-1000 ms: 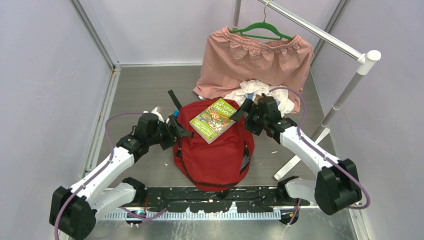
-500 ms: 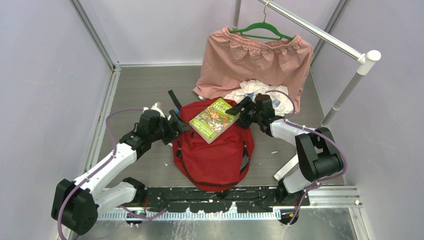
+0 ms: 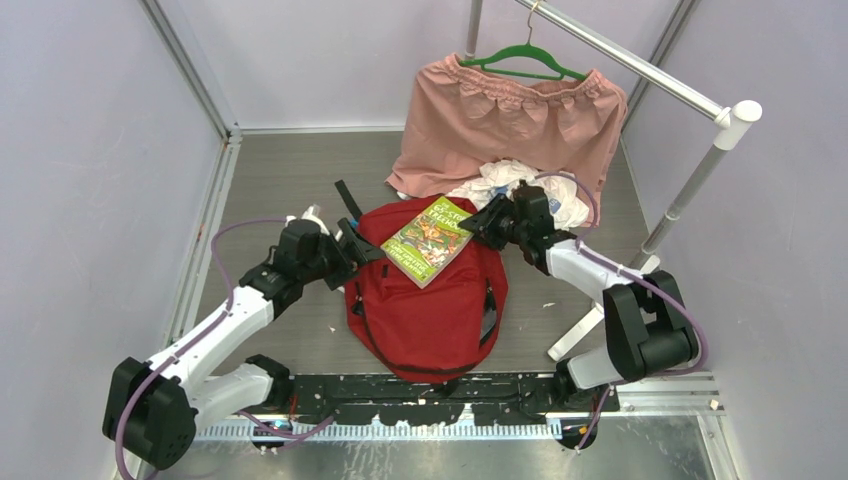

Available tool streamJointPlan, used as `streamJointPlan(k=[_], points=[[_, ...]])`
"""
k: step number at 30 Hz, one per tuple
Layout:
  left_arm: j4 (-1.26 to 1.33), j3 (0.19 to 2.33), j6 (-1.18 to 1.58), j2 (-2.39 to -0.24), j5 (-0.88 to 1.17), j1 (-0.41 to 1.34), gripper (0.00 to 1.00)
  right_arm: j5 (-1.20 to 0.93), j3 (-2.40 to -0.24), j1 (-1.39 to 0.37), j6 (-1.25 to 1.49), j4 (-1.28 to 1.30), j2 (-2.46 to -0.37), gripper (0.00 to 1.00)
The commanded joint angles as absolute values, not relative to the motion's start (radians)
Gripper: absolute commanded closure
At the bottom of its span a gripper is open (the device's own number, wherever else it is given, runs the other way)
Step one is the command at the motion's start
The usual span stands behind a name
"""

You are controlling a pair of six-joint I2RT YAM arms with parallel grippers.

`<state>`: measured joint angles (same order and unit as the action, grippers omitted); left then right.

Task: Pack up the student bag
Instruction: Pick up the book from the student bag.

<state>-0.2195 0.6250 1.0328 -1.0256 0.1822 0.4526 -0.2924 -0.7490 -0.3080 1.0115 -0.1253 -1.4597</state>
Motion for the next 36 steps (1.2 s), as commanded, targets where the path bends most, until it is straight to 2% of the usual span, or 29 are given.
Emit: streamJointPlan(k=[1,6,10,16,18,21,26,30,36], points=[[-0.164,0.639,1.046,-0.995,0.170,0.460,0.10,-0.229,-0.817,-0.309,0.917,-0.066,-1.380,0.61],[-0.170,0.648,1.069,-0.993,0.171,0.482,0.10,-0.217,-0.836,-0.309,0.885,-0.010,-1.354,0.60],[-0.180,0.648,1.085,-0.981,0.141,0.516,0.10,-0.190,-0.840,-0.308,0.856,0.043,-1.335,0.52],[-0.190,0.652,1.081,-0.980,0.130,0.525,0.09,-0.215,-0.839,-0.309,0.850,0.021,-1.346,0.51],[-0.190,0.653,1.080,-0.979,0.132,0.525,0.09,-0.216,-0.839,-0.309,0.848,0.009,-1.343,0.59],[-0.192,0.653,1.078,-0.976,0.130,0.526,0.09,-0.212,-0.850,-0.309,0.848,0.007,-1.339,0.82],[-0.200,0.659,1.074,-0.971,0.131,0.526,0.06,-0.226,-0.882,-0.308,0.844,0.053,-1.305,0.97],[-0.209,0.693,1.010,-0.971,0.158,0.526,0.01,-0.287,-0.913,-0.308,0.831,0.112,-1.216,0.99],[-0.358,0.856,0.708,-0.966,0.265,0.525,0.00,-0.461,-0.988,-0.309,0.759,0.231,-1.041,0.99]])
